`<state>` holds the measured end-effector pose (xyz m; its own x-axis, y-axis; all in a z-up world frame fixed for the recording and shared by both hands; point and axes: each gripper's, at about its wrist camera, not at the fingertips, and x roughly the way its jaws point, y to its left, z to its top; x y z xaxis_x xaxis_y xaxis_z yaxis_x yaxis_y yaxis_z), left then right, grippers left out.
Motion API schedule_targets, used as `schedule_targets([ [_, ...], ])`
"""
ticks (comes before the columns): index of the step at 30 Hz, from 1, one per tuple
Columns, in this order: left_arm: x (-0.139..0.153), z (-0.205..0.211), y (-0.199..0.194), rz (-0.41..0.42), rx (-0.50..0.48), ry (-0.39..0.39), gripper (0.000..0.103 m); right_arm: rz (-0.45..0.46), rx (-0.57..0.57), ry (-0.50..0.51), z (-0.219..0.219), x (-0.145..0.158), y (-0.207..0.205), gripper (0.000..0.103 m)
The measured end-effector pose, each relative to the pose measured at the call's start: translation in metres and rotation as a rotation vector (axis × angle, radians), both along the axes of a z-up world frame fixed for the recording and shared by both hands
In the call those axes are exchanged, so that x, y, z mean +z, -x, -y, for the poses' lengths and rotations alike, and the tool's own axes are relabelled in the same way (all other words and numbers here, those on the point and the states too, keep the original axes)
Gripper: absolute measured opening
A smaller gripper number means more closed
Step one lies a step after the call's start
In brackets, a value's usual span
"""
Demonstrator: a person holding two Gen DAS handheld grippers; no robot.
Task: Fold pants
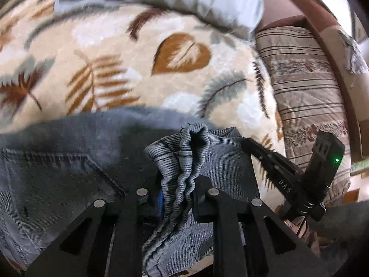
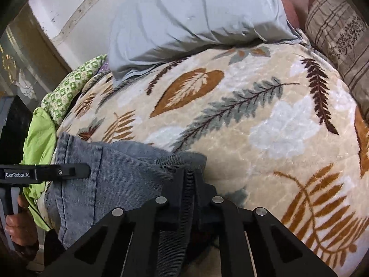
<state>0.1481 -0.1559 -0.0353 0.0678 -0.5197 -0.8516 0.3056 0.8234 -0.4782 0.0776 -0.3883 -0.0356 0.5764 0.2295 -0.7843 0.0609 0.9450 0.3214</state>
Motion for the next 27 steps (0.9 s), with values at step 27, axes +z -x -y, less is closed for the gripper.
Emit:
schedule_targets([
  [27,-0.024,-0.045,0.085,-0.003,-0.022,-0.115,0.049,-0.088,0.056,-0.026,-0.028,-0.012,0.083,0.017],
])
